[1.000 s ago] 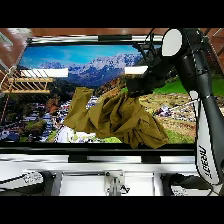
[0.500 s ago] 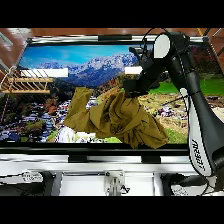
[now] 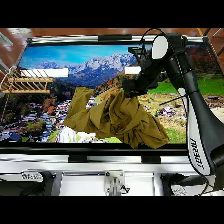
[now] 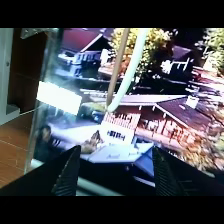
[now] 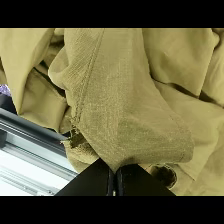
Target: Fold the shirts.
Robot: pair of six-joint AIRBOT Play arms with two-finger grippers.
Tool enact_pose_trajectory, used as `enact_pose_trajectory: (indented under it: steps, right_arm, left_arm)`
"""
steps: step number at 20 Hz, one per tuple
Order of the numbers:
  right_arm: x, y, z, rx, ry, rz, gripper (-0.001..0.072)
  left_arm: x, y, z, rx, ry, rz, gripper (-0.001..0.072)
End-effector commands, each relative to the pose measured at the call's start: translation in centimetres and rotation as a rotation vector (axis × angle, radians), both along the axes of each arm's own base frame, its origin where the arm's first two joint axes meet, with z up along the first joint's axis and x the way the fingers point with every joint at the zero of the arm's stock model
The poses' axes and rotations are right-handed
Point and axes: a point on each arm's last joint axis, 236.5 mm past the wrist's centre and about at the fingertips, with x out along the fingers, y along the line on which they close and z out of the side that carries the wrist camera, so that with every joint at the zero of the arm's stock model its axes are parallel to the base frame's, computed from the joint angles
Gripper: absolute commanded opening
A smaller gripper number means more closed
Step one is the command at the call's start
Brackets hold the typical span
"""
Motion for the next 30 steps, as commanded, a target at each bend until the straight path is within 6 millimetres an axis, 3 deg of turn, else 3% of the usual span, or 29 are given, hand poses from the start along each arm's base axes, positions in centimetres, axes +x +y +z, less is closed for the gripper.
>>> enact_pose_trajectory:
  steps: [1, 4, 5, 10, 11, 12, 13, 14, 19, 22, 27, 30]
  right_arm:
    - [0.1, 0.1, 0.0, 0.003, -0.004, -0.004, 0.0055]
    - [0.1, 0.1, 0.0, 0.004, -0.002, -0.008, 0.0056]
    - [0.1, 0.1, 0.0, 0.004, -0.002, -0.008, 0.0056]
    - [-0.3, 0.6, 0.1, 0.028, 0.019, -0.023, 0.0056]
    - [-0.4, 0.9, 0.2, 0.04, 0.024, -0.02, 0.0056]
    - [-0.5, 1.1, 0.3, 0.049, 0.03, -0.023, 0.0056]
    - [-0.6, 1.2, 0.3, 0.054, 0.033, -0.027, 0.0056]
    - [-0.6, 1.3, 0.4, 0.059, 0.037, -0.03, 0.0056]
    - [-0.8, 1.6, 0.5, 0.072, 0.044, -0.025, 0.0056]
    - [-0.8, 1.6, 0.5, 0.073, 0.044, -0.025, 0.0056]
    - [-0.8, 1.6, 0.5, 0.072, 0.045, -0.024, 0.0056]
    - [-1.1, 1.5, 0.4, 0.065, 0.056, -0.021, 0.0056]
  left_arm:
    - [0.3, 0.9, -3.0, 0.002, 0.031, -0.019, 0.053]
    - [0.0, 1.6, -5.0, 0.007, 0.077, -0.029, 0.0498]
    - [-0.1, 1.8, -5.6, 0.01, 0.089, -0.032, 0.0451]
    - [0.6, 2.3, -7.9, 0.012, 0.089, -0.048, 0.0441]
    - [0.7, 2.4, -8.2, 0.011, 0.09, -0.05, 0.0377]
    - [0.9, 2.4, -8.4, 0.016, 0.087, -0.058, 0.0369]
    - [1.2, 2.7, -8.3, 0.026, 0.075, -0.06, 0.0366]
    - [1.4, 2.9, -8.2, 0.035, 0.065, -0.062, 0.0307]
    - [1.7, 3.1, -8.1, 0.048, 0.063, -0.088, 0.0185]
    - [1.7, 3.1, -8.0, 0.049, 0.064, -0.091, 0.0052]
    - [2.1, 2.9, -6.8, 0.064, 0.044, -0.095, 0.0047]
    - [2.8, 3.0, -4.7, 0.09, 0.002, -0.074, 0.0045]
